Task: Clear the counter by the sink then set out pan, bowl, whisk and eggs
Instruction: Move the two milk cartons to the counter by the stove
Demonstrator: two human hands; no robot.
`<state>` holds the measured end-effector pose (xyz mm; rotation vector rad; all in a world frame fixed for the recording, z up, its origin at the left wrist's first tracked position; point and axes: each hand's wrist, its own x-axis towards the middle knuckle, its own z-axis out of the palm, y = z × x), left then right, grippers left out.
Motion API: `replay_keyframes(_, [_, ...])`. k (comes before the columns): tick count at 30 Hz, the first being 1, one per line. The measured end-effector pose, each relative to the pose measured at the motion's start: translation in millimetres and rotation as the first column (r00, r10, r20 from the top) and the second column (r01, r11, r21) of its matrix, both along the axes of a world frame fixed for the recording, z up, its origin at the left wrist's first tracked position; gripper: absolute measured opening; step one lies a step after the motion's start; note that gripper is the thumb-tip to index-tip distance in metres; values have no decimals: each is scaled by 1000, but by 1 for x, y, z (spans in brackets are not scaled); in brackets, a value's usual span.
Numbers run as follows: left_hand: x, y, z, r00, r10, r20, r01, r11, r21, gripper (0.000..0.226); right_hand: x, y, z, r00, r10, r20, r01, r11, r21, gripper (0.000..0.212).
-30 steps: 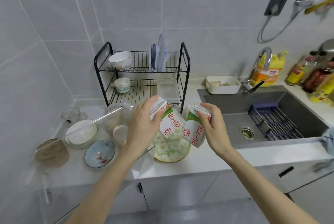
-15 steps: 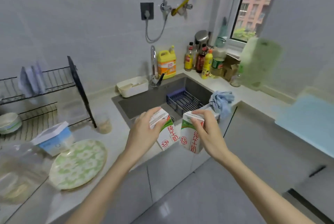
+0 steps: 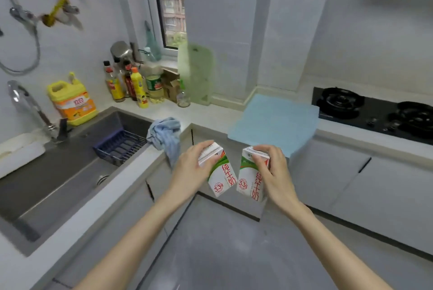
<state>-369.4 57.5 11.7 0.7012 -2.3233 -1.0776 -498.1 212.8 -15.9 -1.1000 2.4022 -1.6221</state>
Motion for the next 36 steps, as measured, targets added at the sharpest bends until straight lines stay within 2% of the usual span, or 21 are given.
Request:
replay_keyframes(6, [-115,47,-4,971,-241,-4,241,970,25,42,-73,72,-4,969,-246,-8,246,969,-6,12])
replay_keyframes(11, [-217,93,-5,902,-431,13,431,902,-9,39,-138,128,-2,899,-438,-7,438,899,-14,9])
replay_keyframes(14, [-275,117,-3,846,-532,26,533,846,-32,36,-173,158,-2,850,-527,6,527,850,5,11])
replay_keyframes(20, [-400,178,8,674,-739,17,738,672,-54,34,-254,219,6,688,-726,11,726,688,25,12])
replay_keyframes(30, [-545,291,12,435,-900,30,900,434,-31,33,-342,316,13,470,-881,-43,881,467,71,17])
replay_keyframes(36, [-617,364,-1,395,-917,47,918,394,-40,37,-398,384,5,392,-919,-43,918,388,82,19])
